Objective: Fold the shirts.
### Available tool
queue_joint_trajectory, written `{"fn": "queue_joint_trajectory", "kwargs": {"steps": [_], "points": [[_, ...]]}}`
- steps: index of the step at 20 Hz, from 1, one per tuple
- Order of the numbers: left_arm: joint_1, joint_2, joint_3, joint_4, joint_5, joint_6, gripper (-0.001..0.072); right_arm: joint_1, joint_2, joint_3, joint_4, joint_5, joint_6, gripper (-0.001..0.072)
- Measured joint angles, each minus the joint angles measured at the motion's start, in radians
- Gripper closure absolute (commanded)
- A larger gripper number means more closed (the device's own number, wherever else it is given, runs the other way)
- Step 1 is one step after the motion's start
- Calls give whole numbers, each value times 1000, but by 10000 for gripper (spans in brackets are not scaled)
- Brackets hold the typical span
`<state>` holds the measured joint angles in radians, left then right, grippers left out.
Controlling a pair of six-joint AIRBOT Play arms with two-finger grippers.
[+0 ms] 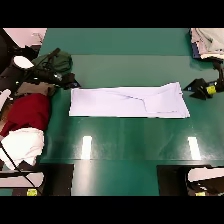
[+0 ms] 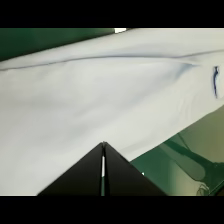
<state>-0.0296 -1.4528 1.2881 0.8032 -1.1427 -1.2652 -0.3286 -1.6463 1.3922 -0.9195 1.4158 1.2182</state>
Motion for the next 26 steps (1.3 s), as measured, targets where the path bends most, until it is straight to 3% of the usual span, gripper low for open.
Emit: {"fn": "queue_joint_trajectory", "kwargs": {"steps": [7, 10, 11, 13, 15, 16, 17, 26], "points": [[-103, 0, 3, 4, 6, 6, 684, -42, -154, 26, 24, 96, -84, 20], [-114, -1, 3, 4, 6, 6, 684, -3, -193, 44, 34, 113, -105, 162], [-116, -2, 3, 4, 7, 6, 685, 13, -200, 47, 39, 110, -111, 165], [-119, -4, 3, 5, 9, 6, 684, 42, -209, 51, 44, 101, -122, 348], [-126, -5, 3, 7, 13, 6, 685, 68, -214, 53, 40, 95, -128, 477], [-133, -5, 3, 8, 18, 5, 685, 78, -215, 54, 36, 94, -131, 616], [-142, -5, 3, 15, 25, -1, 685, 85, -216, 54, 35, 88, -134, 696], [-290, -130, 65, 53, 127, -82, 685, 120, -74, 63, 53, 111, -123, 698]]}}
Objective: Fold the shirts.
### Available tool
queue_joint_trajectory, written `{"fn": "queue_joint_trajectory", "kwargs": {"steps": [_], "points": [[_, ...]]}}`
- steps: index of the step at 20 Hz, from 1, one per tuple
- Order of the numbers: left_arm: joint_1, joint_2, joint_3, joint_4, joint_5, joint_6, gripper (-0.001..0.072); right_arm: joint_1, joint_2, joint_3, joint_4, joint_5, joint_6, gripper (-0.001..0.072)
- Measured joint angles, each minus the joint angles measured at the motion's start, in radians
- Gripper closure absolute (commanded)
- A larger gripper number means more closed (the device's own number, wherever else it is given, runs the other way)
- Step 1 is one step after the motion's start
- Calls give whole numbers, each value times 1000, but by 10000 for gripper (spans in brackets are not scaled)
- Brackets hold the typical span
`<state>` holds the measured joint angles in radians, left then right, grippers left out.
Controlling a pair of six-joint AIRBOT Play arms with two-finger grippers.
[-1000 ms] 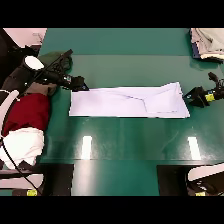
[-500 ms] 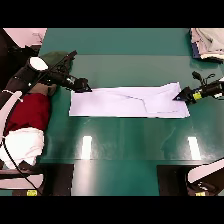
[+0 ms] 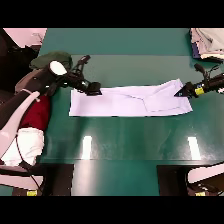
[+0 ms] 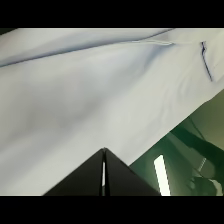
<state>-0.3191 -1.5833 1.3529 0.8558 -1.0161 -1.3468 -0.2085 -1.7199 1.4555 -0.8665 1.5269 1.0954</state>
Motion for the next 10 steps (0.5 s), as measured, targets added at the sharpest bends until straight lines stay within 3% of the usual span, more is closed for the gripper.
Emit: {"fn": "queue_joint_trajectory", "kwargs": {"steps": [10], "points": [[-136, -333, 306, -1, 29, -77, 685, 246, 121, 306, 82, 84, 185, 699]]}}
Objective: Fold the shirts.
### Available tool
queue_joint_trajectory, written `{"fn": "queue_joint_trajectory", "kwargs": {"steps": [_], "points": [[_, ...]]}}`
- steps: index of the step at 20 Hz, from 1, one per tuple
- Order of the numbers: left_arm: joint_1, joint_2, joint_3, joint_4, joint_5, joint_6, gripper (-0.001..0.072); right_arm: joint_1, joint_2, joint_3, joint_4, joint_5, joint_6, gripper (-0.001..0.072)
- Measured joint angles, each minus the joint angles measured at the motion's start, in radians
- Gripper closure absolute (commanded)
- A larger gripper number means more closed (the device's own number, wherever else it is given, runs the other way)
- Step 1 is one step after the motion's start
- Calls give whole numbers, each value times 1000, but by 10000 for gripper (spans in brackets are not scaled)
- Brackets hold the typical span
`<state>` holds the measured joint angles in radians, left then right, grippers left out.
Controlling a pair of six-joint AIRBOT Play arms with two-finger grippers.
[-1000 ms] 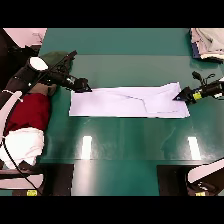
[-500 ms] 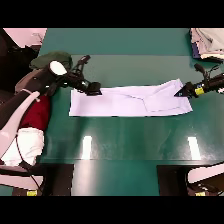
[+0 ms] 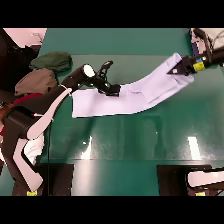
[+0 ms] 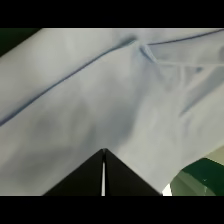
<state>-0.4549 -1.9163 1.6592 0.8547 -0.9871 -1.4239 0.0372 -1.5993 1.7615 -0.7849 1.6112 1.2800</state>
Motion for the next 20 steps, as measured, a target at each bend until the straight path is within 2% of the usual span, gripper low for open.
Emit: {"fn": "queue_joint_trajectory", "kwargs": {"steps": [5, 10, 15, 20], "points": [[-10, -46, 30, -2, 14, -13, 685, 185, 6, 156, 24, -31, 39, 699], [-10, -52, 38, -1, 14, -16, 686, 325, 1, 214, 26, -93, 46, 699], [23, 5, 48, 51, -31, -16, 686, 394, -35, 225, 23, -109, 47, 699], [117, 109, 53, 180, -150, -17, 686, 440, -64, 227, -1, -109, 41, 699]]}}
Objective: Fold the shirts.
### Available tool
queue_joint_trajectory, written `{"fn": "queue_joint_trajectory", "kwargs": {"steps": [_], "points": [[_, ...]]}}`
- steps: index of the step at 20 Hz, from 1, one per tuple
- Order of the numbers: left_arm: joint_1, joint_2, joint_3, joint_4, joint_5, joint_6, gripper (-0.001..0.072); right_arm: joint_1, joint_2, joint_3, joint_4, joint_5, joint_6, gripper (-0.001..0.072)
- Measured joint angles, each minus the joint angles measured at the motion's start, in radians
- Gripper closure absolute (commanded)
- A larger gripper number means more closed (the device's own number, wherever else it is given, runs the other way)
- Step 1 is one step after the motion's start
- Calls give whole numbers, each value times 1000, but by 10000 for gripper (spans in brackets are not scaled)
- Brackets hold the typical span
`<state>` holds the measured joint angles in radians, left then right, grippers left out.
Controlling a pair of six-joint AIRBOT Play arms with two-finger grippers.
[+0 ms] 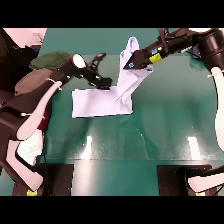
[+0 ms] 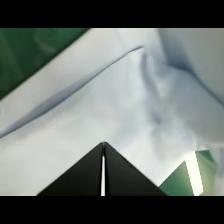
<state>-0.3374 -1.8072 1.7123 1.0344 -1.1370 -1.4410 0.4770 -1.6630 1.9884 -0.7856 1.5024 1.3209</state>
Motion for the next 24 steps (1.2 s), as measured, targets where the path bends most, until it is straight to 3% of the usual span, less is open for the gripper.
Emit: {"fn": "queue_joint_trajectory", "kwargs": {"steps": [4, 7, 8, 9, 10, 11, 15, 22, 24], "points": [[126, 127, 1, 91, -54, 0, 685, 72, -42, 0, -24, -24, -16, 697], [234, 239, 2, 119, -70, 0, 685, 174, -115, 0, -21, -119, -61, 686], [265, 273, 2, 124, -72, 0, 684, 214, -146, 1, -9, -168, -80, 529], [294, 307, 2, 129, -76, 0, 685, 257, -186, 5, 6, -224, -107, 321], [322, 336, 2, 129, -80, 0, 685, 296, -224, 19, 25, -275, -130, 217], [348, 363, 2, 133, -83, 0, 685, 332, -264, 42, 50, -323, -148, 171], [416, 431, 2, 137, -113, 1, 685, 378, -315, 56, 104, -418, -178, 181], [443, 457, -6, 134, -175, 6, 685, 139, -104, -312, -29, -294, -100, 177], [445, 459, -16, 132, -181, 7, 685, 46, -38, -450, -49, -288, -77, -6]]}}
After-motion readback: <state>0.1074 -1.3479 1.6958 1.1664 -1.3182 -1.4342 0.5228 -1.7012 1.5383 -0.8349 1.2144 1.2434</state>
